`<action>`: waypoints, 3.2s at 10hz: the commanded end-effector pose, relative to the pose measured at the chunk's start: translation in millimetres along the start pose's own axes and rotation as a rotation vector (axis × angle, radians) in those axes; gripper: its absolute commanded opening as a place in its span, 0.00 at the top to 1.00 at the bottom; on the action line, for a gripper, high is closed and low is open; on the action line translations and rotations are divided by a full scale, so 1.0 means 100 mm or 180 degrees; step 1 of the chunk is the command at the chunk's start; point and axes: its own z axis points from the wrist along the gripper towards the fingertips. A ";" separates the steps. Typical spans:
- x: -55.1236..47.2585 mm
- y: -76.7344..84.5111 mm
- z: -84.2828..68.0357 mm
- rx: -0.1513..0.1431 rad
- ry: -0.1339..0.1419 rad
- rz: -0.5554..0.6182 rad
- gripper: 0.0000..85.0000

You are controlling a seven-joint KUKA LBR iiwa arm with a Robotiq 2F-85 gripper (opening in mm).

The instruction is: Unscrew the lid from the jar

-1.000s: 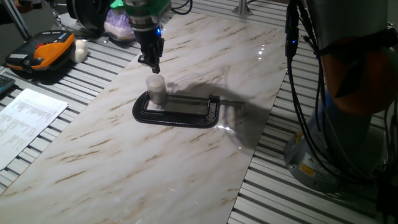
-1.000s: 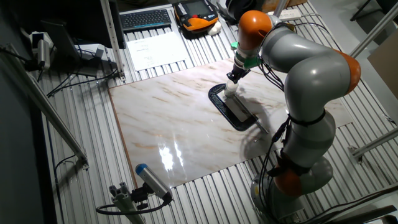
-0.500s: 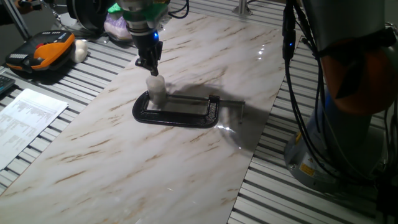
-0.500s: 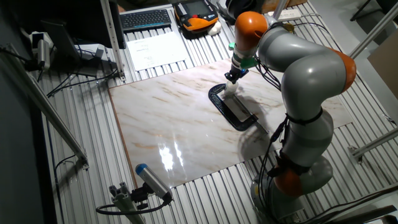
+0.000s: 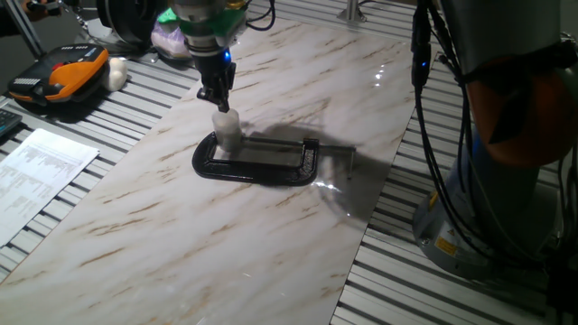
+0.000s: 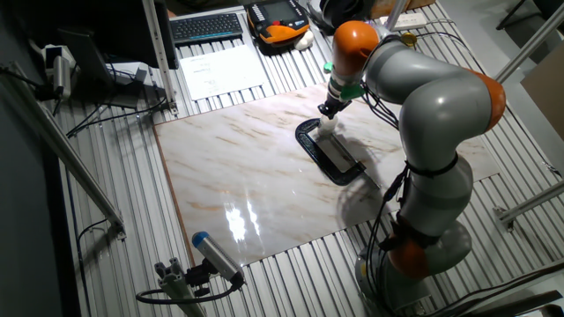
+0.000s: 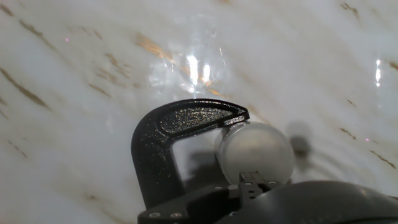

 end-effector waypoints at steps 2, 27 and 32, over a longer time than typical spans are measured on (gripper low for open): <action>0.00 0.00 0.04 -0.0037 0.0006 0.0005 1.00; -0.01 0.01 0.05 0.0072 -0.0270 -0.0100 1.00; -0.01 -0.01 0.07 -0.0003 -0.0114 -0.0054 1.00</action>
